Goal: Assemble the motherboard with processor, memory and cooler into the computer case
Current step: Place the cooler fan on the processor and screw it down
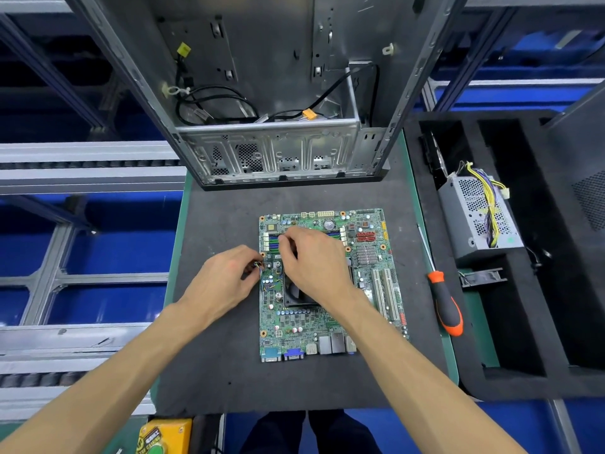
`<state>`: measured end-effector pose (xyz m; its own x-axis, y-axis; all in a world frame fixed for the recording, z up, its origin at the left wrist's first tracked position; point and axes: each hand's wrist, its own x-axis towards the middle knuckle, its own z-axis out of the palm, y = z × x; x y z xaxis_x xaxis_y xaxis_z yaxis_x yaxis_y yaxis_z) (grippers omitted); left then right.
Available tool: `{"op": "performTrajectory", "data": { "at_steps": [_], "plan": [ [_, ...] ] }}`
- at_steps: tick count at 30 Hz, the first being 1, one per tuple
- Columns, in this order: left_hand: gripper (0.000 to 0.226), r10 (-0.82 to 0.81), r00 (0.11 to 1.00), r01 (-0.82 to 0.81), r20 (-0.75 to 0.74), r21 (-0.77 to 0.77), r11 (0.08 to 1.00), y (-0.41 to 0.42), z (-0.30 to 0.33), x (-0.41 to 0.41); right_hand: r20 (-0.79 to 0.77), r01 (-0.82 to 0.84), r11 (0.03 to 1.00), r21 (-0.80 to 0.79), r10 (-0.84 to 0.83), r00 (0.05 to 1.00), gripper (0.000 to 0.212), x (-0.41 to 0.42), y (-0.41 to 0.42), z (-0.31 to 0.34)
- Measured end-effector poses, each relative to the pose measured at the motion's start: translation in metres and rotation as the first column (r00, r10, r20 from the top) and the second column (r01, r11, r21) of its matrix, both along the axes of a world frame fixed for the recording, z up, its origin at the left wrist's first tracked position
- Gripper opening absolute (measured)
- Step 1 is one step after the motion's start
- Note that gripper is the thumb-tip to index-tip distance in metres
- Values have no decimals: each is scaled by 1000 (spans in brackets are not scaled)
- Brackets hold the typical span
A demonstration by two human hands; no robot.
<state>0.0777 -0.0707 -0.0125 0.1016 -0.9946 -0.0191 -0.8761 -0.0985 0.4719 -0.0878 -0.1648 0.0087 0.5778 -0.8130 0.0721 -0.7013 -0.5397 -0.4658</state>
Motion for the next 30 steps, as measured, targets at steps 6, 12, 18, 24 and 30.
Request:
{"op": "performTrajectory", "data": {
  "at_steps": [6, 12, 18, 24, 30],
  "plan": [
    [9, -94, 992, 85, 84, 103, 991, -14, 6, 5, 5, 4, 1000, -17, -4, 1000, 29, 0, 1, 1],
    [11, -16, 999, 23, -36, 195, 980, -17, 6, 12, 23, 0, 1000, -15, 0, 1000, 29, 0, 2, 3],
    [9, 156, 962, -107, -222, 216, 971, -13, 7, 12, -2, 4, 1000, -15, -4, 1000, 30, 1, 0, 2],
    [17, 83, 992, -63, -99, 192, 979, -20, 9, 11, -9, -2, 1000, -20, 2, 1000, 30, 2, 0, 0],
    [23, 69, 996, -57, -59, 185, 981, -18, 9, 8, -36, 5, 1000, -7, -5, 999, 29, 4, 1, 3]
  ]
}}
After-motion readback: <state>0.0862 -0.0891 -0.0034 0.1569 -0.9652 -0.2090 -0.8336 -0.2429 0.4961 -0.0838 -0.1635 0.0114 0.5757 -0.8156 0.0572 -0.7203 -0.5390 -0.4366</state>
